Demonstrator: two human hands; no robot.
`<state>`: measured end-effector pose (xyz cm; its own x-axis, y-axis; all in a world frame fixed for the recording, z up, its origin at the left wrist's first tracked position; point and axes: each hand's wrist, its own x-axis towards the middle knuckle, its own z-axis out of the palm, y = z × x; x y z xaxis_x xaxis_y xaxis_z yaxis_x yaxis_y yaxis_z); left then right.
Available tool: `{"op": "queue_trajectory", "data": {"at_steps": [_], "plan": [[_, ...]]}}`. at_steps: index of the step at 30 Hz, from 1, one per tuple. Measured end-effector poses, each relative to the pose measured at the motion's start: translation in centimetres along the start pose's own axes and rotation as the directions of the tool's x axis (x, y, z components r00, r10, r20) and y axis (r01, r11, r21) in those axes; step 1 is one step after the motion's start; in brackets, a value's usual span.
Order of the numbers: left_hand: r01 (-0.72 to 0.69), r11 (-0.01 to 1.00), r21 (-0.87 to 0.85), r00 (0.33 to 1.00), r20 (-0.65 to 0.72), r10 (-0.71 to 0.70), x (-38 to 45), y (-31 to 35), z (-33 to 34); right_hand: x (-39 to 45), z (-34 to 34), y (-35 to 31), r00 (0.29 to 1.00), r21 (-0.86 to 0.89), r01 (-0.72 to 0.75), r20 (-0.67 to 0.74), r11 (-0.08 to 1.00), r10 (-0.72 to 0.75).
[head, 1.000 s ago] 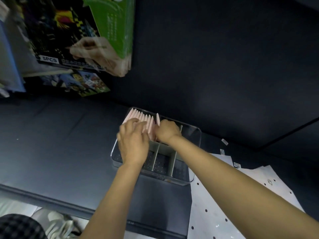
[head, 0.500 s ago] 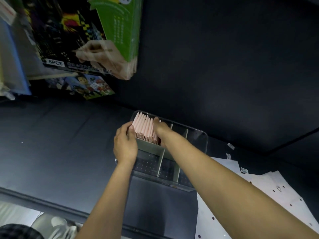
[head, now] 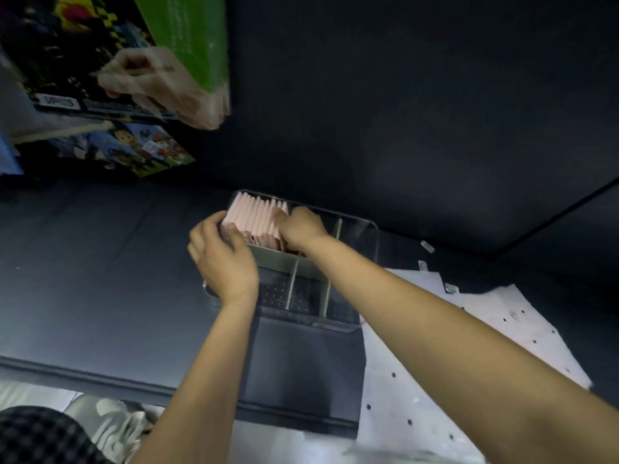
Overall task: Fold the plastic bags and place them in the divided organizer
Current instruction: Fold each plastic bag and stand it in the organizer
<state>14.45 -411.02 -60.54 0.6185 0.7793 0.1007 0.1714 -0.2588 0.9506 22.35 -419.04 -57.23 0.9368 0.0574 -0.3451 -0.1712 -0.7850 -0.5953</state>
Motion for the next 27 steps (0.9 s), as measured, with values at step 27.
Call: {"op": "queue_trajectory", "data": {"at_steps": [27], "plan": [[-0.812,0.583,0.005,0.135,0.974,0.180,-25.2,-6.8,-4.7,-25.8,-6.5,38.4,0.931,-0.349,0.266,-0.150,0.899,-0.333]]}}
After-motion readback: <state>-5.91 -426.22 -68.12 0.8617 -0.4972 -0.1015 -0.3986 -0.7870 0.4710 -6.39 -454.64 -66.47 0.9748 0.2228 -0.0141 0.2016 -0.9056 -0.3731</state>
